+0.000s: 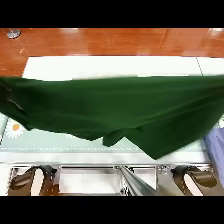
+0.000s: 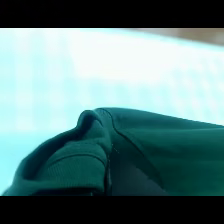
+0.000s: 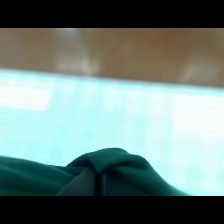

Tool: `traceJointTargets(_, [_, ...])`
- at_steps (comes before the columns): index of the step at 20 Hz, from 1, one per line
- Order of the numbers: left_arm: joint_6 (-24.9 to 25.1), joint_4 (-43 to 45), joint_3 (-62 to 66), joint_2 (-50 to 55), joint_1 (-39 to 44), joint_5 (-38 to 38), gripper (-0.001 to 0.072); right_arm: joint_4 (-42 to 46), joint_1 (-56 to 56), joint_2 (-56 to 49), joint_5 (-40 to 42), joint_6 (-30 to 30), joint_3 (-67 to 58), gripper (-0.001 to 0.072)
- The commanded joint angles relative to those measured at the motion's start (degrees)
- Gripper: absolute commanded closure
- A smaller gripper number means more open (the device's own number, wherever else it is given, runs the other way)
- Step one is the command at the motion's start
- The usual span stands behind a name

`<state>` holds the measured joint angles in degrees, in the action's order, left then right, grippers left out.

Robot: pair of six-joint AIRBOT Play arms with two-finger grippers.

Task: Fold the shirts.

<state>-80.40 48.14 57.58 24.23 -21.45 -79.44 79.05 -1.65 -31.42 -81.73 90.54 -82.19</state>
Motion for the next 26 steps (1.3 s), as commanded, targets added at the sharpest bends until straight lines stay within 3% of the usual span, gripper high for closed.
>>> traceJointTargets(1, [0.24, -2.14, -15.04, -0.04, 1.64, 4.11, 0.0683, -3.58, 0.04, 0.33, 2.91, 0.72, 17.16, 0.0682])
traceJointTargets(4, [6.32, -6.01, -21.64, 3.82, 5.07, 12.0, 0.0683, -3.5, 0.04, -0.31, 11.93, 3.48, 33.88, 0.0682])
traceJointTargets(7, [6.29, -6.62, -21.94, 12.26, 8.92, 20.52, 0.0683, -3.3, 0.07, -6.12, 19.21, 4.96, 42.84, 0.0682])
traceJointTargets(11, [6.29, -6.64, -19.65, 26.45, 12.87, 29.18, 0.0682, 1.49, 0.07, -22.56, 27.56, 5.01, 41.35, 0.0682])
traceJointTargets(17, [6.21, -6.86, -11.32, 42.14, 16.85, 29.27, 0.068, -3.28, 2.51, -44.3, 26.34, 5.55, 26.71, 0.0677])
traceJointTargets(18, [6.19, -7.23, -9.81, 42.91, 16.81, 28.59, 0.0477, -7.06, 4.15, -46.07, 24.22, 5.33, 23.47, 0.0453])
traceJointTargets(19, [5.81, -7.21, -8.33, 43.28, 16.81, 27.41, 0.0009, -9.68, 5.64, -47.15, 21.66, 3.52, 20.44, 0.007])
traceJointTargets(21, [5.81, -5.01, -4.17, 43.34, 14.6, 20.41, 0.0004, -8.83, 9.07, -47.5, 14.95, 1.14, 14.25, 0.009])
traceJointTargets(23, [8.94, -4.66, -1.81, 42.53, 9.42, 12.09, 0.0004, -6.1, 14.16, -45.35, 9.62, 0.24, 11.02, 0.009])
traceJointTargets(26, [10.88, -4.61, -6.27, 38.01, -0.37, 6.01, 0.0004, -3.76, 24.74, -37.51, 10.78, -0.44, 16.9, 0.009])
